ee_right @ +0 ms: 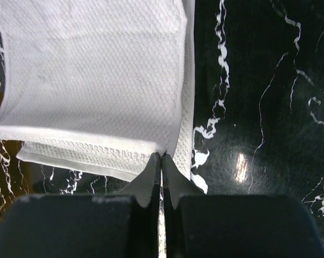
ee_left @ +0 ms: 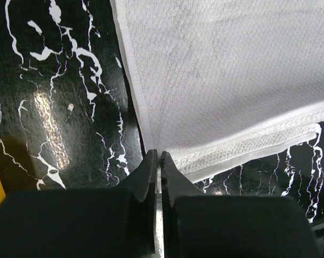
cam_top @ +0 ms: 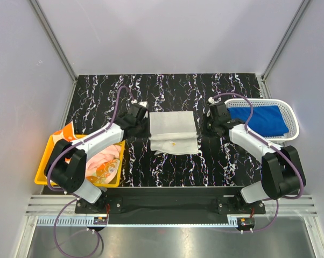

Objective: Fold and stack the towels
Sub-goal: Fold the towel

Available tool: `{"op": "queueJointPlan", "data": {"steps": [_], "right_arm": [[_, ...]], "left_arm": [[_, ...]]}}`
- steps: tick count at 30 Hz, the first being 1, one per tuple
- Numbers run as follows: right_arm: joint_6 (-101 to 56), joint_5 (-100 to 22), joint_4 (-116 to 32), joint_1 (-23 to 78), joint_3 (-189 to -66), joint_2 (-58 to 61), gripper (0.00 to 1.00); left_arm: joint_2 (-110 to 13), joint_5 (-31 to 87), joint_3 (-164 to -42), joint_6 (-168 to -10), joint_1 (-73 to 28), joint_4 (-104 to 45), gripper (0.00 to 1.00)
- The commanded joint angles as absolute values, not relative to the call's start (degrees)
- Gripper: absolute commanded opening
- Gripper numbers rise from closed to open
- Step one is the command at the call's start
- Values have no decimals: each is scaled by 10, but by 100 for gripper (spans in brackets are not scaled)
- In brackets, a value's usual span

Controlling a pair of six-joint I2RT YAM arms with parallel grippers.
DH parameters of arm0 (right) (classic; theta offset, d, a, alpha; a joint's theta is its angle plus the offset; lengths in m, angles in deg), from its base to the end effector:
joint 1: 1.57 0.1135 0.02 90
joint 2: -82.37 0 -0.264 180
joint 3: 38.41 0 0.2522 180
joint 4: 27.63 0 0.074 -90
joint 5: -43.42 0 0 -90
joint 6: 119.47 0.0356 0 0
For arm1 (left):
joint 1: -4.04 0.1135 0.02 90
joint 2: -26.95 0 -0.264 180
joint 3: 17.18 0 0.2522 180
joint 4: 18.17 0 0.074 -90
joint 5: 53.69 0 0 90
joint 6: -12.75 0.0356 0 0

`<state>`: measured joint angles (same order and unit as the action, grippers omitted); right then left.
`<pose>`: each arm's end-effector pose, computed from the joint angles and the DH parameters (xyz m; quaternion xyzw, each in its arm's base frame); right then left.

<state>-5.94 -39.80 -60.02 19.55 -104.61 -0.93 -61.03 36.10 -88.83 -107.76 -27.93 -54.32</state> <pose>0.2795 0.1125 0.2184 -0.0008 0.9367 0.1826 0.2986 0.2709 -0.1693 0.2195 0.0127 0.9468 -0.1683 0.2741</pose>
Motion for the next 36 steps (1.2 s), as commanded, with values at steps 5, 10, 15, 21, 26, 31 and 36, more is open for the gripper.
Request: {"op": "queueJointPlan", "data": {"steps": [5,10,15,21,26,31,36], "right_arm": [[-42,-387,-562,202,-1001,0,0],[-39,-383,-548,202,-988,-4,0],[-42,-387,-555,202,-995,-3,0],[-49,-402,-591,201,-1024,29,0],[-56,-416,-629,202,-1047,62,0],[-56,-412,-639,202,-1050,76,0],[-46,-403,-620,202,-1022,71,0]], "left_arm": [[-597,338,-848,-1071,-292,-503,0],[-601,335,-824,-1072,-298,-492,0],[-597,352,-835,-1070,-298,-504,0],[-572,362,-869,-1063,-298,-535,0],[-541,361,-885,-1055,-298,-560,0],[-529,361,-889,-1049,-298,-575,0],[-536,346,-861,-1054,-299,-555,0]]}}
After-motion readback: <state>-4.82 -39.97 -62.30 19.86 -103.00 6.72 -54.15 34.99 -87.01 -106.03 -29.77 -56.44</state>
